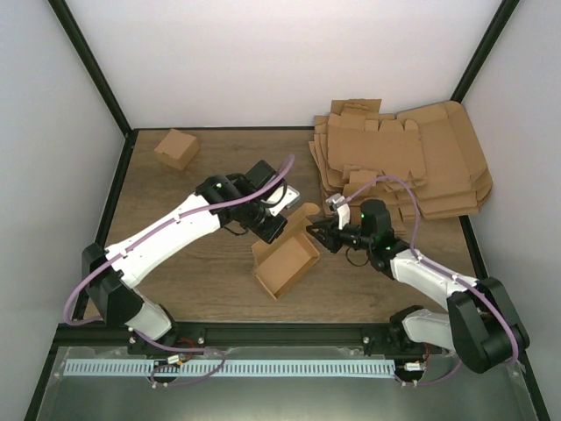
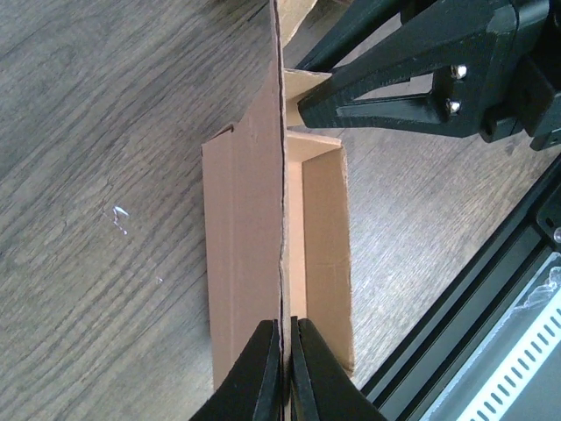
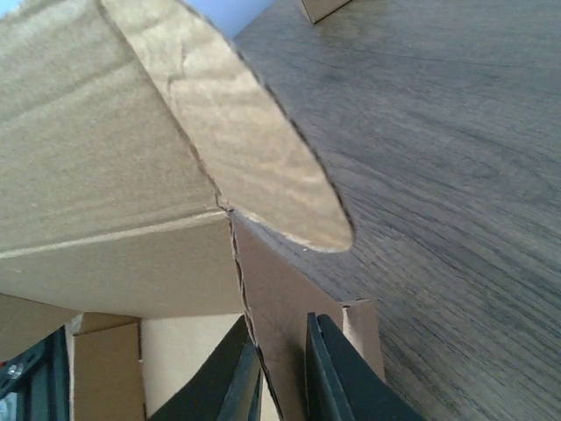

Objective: Fold the paper box

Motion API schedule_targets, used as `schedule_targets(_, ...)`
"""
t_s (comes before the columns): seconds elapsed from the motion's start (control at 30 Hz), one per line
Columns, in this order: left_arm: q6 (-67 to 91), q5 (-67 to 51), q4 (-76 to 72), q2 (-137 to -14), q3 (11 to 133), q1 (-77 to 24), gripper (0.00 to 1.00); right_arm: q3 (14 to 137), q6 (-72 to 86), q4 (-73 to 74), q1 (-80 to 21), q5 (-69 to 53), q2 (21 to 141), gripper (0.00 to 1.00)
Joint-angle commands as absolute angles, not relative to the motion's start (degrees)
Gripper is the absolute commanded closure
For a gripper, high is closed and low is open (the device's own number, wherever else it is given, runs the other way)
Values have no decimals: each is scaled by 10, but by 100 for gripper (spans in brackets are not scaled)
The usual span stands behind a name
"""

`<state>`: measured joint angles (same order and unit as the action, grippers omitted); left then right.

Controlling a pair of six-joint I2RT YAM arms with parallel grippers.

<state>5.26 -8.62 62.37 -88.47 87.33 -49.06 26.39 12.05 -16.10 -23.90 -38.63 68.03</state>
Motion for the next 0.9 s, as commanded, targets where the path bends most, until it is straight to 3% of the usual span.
schedule_targets(0.0,40,-93,619,-895,891,-489,96,293,107,-128,-260,-331,673,85)
schedule_targets(0.13,45,-69,608,-903,890,-489,94,295,109,-107,-277,-276,659,92)
schedule_targets(0.23,68,-36,581,-909,887,-483,82,290,119,-96,-279,-245,642,99)
schedule_targets(0.47,123,-3,494,-919,902,-452,24,304,153,-49,-279,-174,620,99)
schedule_targets(0.6,138,49,463,-874,896,-449,2,332,161,-3,-279,-138,623,99)
schedule_targets(0.87,203,136,446,-756,793,-403,0,367,178,44,-279,-81,651,99)
